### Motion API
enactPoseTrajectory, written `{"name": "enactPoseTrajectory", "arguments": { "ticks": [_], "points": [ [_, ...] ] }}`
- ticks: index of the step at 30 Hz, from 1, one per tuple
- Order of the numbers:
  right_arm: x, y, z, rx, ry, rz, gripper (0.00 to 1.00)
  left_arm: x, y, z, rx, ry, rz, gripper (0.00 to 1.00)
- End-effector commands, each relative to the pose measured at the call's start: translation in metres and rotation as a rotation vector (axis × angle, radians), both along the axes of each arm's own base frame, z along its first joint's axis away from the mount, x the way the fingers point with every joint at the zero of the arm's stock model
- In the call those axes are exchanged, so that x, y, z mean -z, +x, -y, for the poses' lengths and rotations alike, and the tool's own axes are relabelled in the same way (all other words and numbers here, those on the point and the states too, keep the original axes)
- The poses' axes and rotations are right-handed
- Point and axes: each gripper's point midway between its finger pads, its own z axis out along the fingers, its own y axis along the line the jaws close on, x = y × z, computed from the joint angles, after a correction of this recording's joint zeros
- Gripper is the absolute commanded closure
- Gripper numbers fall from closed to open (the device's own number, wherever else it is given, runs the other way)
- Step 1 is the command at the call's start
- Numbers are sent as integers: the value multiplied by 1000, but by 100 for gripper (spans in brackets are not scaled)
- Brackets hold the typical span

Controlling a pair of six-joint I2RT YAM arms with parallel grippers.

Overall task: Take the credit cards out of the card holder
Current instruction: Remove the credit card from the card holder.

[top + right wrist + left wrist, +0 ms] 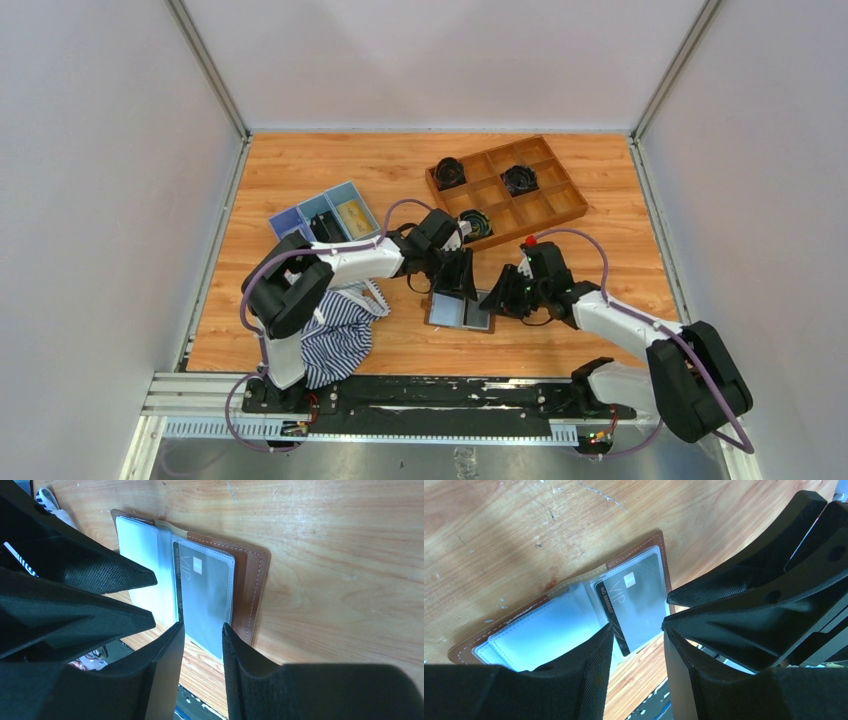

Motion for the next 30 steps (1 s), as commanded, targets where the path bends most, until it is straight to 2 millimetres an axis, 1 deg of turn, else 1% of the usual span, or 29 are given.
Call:
{"name": "enactPoseTrajectory", "arguments": {
  "ticks": [1,9,15,21,26,30],
  "points": [
    [-3,0,-6,-13,20,-9,63,3,1,-4,-7,23,-3,55],
    [5,-3,-2,-6,1,-24,64,3,1,-5,-8,22,-1,55],
    [12,-7,1,-3,-14,-33,64,8,-1,-7,-9,31,-14,56],
    [12,-7,2,2,-13,-36,63,6,-1,-7,-14,21,-6,56],
    [12,-8,0,-9,-8,-43,63,2,2,-7,-30,8,12,49],
    [7,-3,-5,-16,17,-20,63,5,0,-7,-15,18,2,48]
  ]
}}
